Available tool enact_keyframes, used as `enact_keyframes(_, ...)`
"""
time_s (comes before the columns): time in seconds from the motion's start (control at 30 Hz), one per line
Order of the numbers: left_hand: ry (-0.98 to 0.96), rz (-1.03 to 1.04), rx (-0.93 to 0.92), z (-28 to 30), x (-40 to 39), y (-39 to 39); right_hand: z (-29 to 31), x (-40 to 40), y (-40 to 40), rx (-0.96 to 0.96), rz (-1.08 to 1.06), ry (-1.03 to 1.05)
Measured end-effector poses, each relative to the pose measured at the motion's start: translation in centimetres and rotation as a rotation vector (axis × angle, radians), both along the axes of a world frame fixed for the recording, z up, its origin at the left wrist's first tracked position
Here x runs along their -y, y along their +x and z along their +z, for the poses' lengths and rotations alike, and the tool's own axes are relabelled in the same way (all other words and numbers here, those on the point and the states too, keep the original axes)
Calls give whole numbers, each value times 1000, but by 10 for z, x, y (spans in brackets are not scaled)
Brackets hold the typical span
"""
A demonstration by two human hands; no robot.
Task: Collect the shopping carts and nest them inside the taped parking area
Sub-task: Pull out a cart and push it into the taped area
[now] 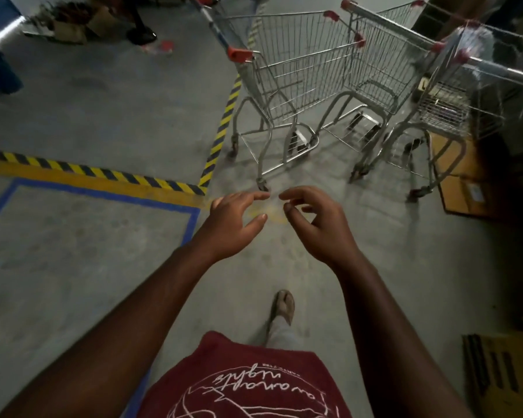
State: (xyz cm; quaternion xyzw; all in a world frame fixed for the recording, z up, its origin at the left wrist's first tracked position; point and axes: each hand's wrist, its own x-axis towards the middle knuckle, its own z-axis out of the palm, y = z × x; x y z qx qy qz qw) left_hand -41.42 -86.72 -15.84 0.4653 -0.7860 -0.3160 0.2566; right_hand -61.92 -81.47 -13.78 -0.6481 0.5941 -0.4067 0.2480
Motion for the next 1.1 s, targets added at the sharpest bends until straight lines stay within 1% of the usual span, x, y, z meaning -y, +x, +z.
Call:
enact_keyframes(0.1, 39, 35, -23, -3, 54, -38, -5, 62, -36, -22, 88, -9)
enact_keyframes(0.2, 81, 92, -4, 2, 98, -61, -2, 118, -58, 5, 133, -16)
enact_keyframes(0.33, 73, 198, -23, 10, 159, -67, 4, 190, -71, 36, 191, 11)
enact_keyframes(0.47, 90, 329, -69, 2, 235, -65, 5, 262, -76, 35, 212, 16)
enact_keyframes(0.53, 92, 367, -110, -4, 275, -64, 6, 295, -75, 117, 182, 66)
enact_keyframes(0.6, 81, 368, -153, -10, 315, -61, 8, 328, -70, 298, 157, 174)
enact_keyframes(0.63, 78, 367, -170, -13, 336, -58, 8, 344, -67, 356, 155, 199)
enact_keyframes(0.7, 95, 372, -190, -18, 383, -51, 6, 382, -56, 372, 143, 209)
enact_keyframes(0.9, 142, 269, -201, -14, 518, -14, 3, 502, -3, 281, 13, 263)
enact_keyframes(0.97, 157, 187, -230, -11, 571, 2, 4, 541, 18, 255, -29, 271)
enact_keyframes(1.03, 187, 104, -240, -13, 625, 15, 5, 572, 38, 167, -74, 271)
enact_keyframes(1.07, 179, 59, -198, -16, 652, 18, 5, 587, 45, 86, -96, 274)
enact_keyframes(1.1, 142, 19, -94, -22, 678, 20, 2, 600, 52, -24, -104, 283)
